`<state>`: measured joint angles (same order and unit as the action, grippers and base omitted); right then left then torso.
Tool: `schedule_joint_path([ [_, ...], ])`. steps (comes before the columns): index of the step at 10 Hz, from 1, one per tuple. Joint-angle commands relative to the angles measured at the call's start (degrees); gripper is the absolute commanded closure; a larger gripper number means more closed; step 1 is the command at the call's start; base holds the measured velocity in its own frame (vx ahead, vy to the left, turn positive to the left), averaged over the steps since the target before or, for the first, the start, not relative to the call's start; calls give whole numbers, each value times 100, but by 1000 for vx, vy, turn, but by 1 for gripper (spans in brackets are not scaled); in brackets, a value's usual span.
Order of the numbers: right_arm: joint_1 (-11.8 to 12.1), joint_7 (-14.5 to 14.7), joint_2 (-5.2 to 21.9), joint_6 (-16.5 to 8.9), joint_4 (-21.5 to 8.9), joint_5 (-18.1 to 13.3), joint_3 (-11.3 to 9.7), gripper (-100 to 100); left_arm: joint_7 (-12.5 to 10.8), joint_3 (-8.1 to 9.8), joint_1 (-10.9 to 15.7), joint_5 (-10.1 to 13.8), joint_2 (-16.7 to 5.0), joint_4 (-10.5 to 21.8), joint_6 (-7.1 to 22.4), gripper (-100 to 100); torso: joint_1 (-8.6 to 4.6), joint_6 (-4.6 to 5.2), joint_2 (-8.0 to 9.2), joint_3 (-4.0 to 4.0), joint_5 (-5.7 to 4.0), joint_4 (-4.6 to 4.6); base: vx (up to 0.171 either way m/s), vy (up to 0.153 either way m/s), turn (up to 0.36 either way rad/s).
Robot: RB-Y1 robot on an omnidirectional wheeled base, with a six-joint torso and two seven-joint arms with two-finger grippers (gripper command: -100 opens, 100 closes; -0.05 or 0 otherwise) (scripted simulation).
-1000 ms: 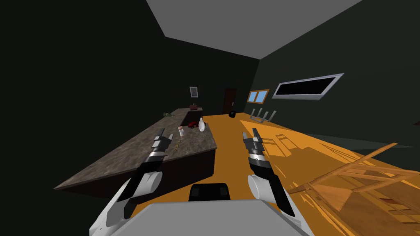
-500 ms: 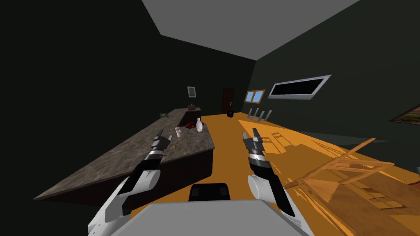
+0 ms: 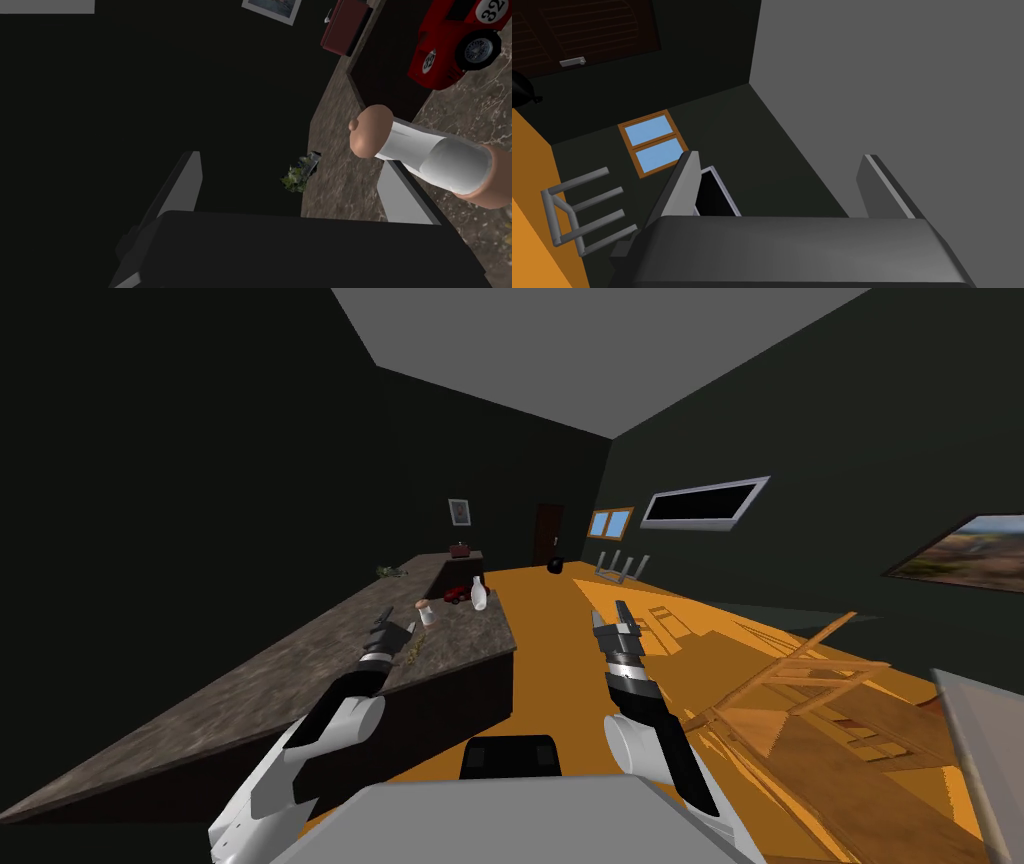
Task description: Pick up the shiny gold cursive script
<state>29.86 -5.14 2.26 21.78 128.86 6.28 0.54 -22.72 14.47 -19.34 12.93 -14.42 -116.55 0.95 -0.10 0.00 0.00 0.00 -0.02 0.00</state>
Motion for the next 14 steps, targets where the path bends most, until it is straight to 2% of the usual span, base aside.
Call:
schedule_joint_path([
  [1, 0, 0, 0, 0, 0, 0, 0, 0, -165, 68, 49, 37, -21, 61, 286, -100, 0, 0, 0, 0, 0, 0, 5, -27, -59],
  [2, 1, 0, 0, 0, 0, 0, 0, 0, -382, 204, 137, 111, -62, 173, 462, -100, 1, -2, -1, 0, 0, 0, 2, -36, -110],
  [3, 0, 0, 0, 0, 0, 0, 0, 0, -429, 204, 137, 111, -62, 173, 621, -100, -1, -1, 0, 0, 0, 0, -1, -26, -50],
  [4, 1, 0, 0, 0, 0, 0, 0, 0, -642, 340, 227, 182, -104, 287, 790, -100, 1, -3, 2, 1, 0, 0, -2, -29, -93],
  [6, 1, 0, 0, 0, 0, 0, 0, 0, -695, 340, 227, 182, -104, 287, 993, -100, 3, -2, 2, 1, 0, 0, 2, -15, -35],
  [7, 1, 0, 0, 0, 0, 0, 1, 0, -959, 476, 317, 250, -147, 403, 1202, -100, 7, -4, 2, 1, 1, 0, 4, -19, -117],
  [8, 0, 0, 0, 0, 0, 0, 0, 0, -962, 476, 317, 250, -147, 403, 1347, -100, 5, -1, 2, 1, 1, 0, 0, -18, -57],
  [9, 1, 0, 0, 0, 0, 0, 1, 0, -1201, 610, 407, 314, -191, 521, 1542, -100, 5, -3, 2, 1, 1, 0, -2, -25, -98],
  [10, 0, 0, 0, 0, 0, 0, 0, 0, -1228, 610, 407, 314, -191, 521, 1702, -100, 3, -1, 2, 1, 1, 0, 2, -20, -55],
  [11, 1, 0, 0, 0, 0, 0, 1, 0, -1455, 742, 498, 375, -236, 640, 1900, -100, 4, -3, 2, 1, 1, 0, 3, -27, -102],
  [12, 0, 0, 0, 0, 0, 0, 0, 0, -1493, 742, 498, 375, -236, 640, 2047, -100, 2, -2, 1, 1, 1, 0, 4, -18, -44],
  [13, 1, 0, 0, 0, 0, 0, 1, 0, -1715, 871, 588, 431, -282, 759, 2224, -100, 5, -4, 1, 1, 0, 0, 1, -20, -80],
  [14, 0, 0, 0, 0, 0, 0, 0, 0, -1756, 871, 588, 431, -282, 759, 2403, -100, 4, -2, 2, 1, 1, 0, 0, -15, -58],
])
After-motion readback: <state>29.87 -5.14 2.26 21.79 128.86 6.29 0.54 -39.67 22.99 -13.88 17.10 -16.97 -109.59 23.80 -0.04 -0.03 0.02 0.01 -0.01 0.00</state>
